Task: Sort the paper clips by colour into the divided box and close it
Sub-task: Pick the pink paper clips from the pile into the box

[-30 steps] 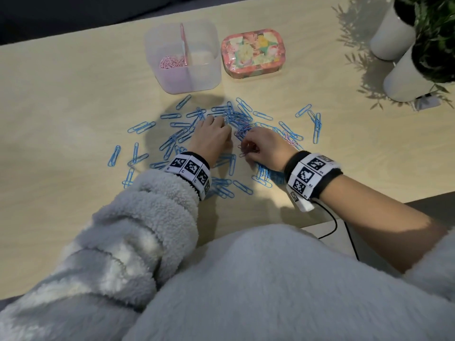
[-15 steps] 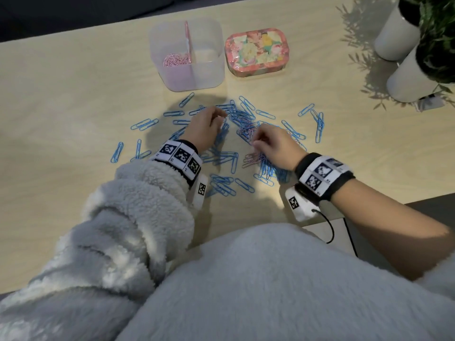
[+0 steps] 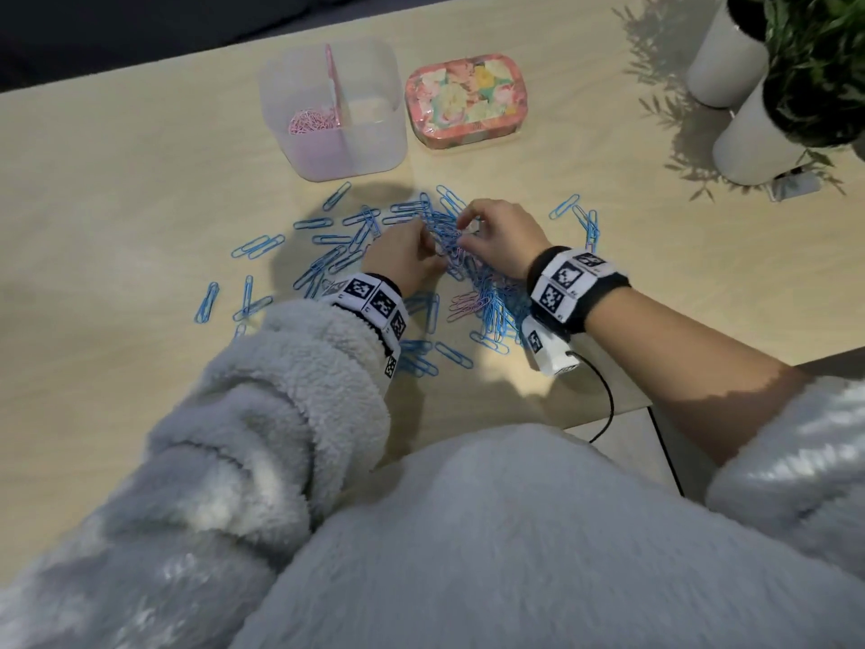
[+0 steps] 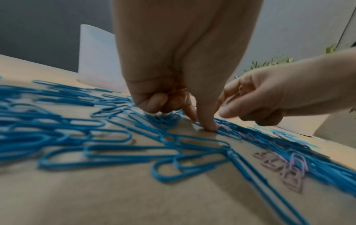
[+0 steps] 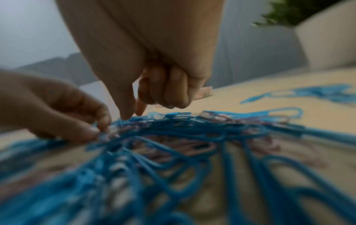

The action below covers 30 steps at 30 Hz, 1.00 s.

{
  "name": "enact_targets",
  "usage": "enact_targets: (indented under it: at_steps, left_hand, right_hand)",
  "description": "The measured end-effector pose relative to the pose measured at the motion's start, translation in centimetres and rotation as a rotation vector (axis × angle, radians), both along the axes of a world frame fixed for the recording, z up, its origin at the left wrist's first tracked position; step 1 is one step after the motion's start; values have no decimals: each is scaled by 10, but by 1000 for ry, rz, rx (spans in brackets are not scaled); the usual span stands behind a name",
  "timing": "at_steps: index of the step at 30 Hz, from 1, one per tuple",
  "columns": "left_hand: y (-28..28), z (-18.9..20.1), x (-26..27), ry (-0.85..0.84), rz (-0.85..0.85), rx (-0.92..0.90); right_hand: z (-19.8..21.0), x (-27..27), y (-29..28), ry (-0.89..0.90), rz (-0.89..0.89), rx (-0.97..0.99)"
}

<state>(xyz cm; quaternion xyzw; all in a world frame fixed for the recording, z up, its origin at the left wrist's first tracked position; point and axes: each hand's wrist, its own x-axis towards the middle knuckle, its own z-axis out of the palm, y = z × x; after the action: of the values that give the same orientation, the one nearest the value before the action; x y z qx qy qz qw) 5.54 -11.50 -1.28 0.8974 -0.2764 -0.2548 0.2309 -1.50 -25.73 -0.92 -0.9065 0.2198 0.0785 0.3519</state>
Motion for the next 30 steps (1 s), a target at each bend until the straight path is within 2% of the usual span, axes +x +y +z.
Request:
enact_targets:
  at_steps: [2, 3, 7, 9, 12, 14, 19, 23, 27, 30]
  left_hand:
    - [8, 2, 2, -18, 2, 4]
    - [13, 3, 3, -24, 0, 15]
    - [29, 4, 10, -59, 2, 24]
    - [29, 5, 10, -92, -16, 24]
    - [18, 8, 7, -98, -83, 26]
    - [8, 9, 3, -97, -162, 24]
    - [-6, 11, -3, -160, -286, 105]
    - [0, 7, -3, -141, -346, 120]
    - [9, 6, 0, -74, -251, 37]
    - [11, 8, 8, 46, -90, -61]
  right_hand:
    - [-3, 0, 0, 50, 97, -140]
    - [-4, 0, -2, 36, 96, -132]
    - [-5, -4, -20, -71, -132, 42]
    - [-4, -7, -30, -107, -243, 43]
    - [-3, -14, -31, -81, -273, -10]
    - [-1, -16, -22, -78, -207, -69]
    - [5, -11, 0, -6, 171, -229]
    - [5, -4, -4, 72, 307, -351]
    - [4, -3, -9, 95, 268, -314]
    - [-2, -9, -18, 14, 128, -88]
